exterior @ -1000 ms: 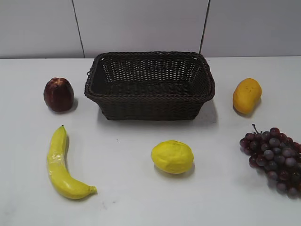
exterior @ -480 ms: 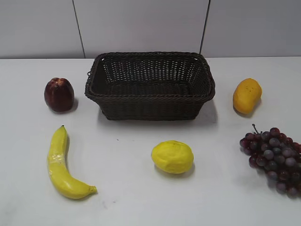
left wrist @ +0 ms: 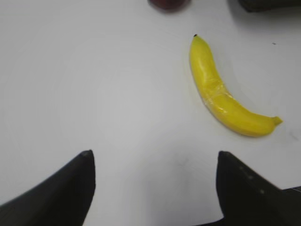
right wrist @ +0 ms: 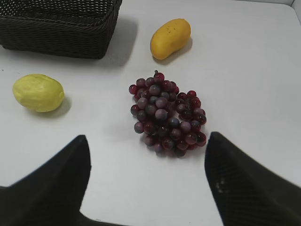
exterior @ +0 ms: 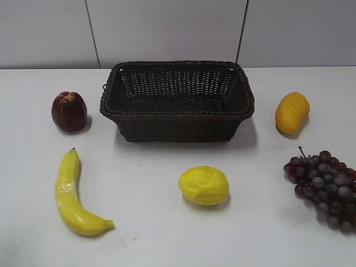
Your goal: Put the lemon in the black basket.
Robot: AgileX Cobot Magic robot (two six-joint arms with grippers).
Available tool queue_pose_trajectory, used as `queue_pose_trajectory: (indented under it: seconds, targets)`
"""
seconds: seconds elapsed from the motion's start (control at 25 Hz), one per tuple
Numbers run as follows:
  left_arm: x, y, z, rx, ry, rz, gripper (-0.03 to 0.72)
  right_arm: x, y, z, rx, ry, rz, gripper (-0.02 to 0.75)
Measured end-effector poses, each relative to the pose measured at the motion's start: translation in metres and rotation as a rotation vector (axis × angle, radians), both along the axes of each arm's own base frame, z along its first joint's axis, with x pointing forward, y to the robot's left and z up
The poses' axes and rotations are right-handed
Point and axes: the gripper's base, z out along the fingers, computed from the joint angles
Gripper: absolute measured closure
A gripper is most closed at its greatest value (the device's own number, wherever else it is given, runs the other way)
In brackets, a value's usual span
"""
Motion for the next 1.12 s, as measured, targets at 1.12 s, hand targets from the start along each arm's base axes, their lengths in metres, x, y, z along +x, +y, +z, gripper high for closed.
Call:
queue_pose_trajectory:
  seconds: [1.12]
  targets:
    - [0.085, -0.243, -0.048, 0.444, 0.126, -1.153, 0.095, 0.0, 0.0, 0.0, 0.0, 0.001, 0.0, 0.167]
